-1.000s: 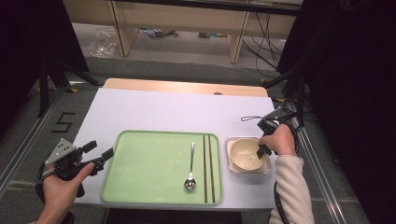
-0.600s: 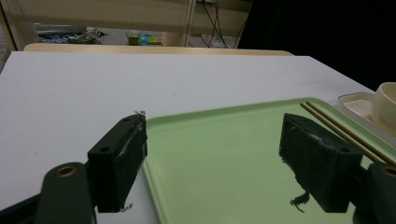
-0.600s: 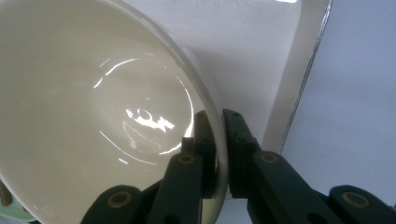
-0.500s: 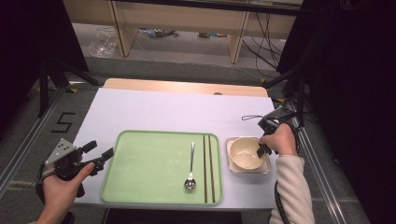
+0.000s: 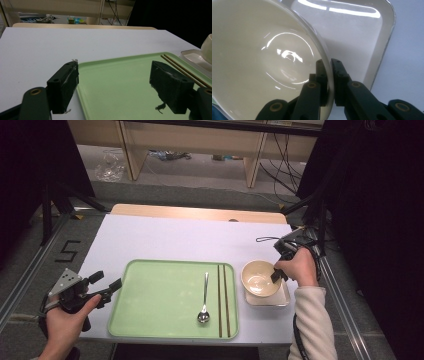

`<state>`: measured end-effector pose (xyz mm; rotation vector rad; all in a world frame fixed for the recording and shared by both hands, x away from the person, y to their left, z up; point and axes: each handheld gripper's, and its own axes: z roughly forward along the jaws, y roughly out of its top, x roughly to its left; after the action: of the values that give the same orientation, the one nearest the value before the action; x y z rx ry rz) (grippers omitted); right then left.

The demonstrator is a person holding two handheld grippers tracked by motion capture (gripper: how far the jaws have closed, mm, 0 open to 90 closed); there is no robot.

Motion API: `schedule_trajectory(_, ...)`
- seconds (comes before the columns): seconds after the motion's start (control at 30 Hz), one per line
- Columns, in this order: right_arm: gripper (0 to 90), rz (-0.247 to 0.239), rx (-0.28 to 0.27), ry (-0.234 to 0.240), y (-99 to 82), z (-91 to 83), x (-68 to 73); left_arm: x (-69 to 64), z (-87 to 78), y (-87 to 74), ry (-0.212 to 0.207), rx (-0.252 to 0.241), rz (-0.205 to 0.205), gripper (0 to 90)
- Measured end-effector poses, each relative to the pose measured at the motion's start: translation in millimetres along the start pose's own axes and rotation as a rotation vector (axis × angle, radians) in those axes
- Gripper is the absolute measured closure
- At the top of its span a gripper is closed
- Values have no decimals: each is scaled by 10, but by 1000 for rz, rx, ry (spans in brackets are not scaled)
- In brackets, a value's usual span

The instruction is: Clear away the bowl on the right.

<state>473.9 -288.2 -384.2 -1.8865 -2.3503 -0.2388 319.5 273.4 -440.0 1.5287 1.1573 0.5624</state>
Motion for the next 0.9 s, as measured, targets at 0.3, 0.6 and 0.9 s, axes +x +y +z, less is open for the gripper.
schedule_trajectory(0.3,859,-25,-44,26,21,-31,101,2,1,0,0,-1,-1,230)
schedule_trajectory(0.6,859,-62,-55,32,38,-76,233,2,2,-1,-1,-1,0,230)
schedule_trajectory(0.9,859,16,-37,52,39,-128,397,0,3,-1,-3,-1,-2,231)
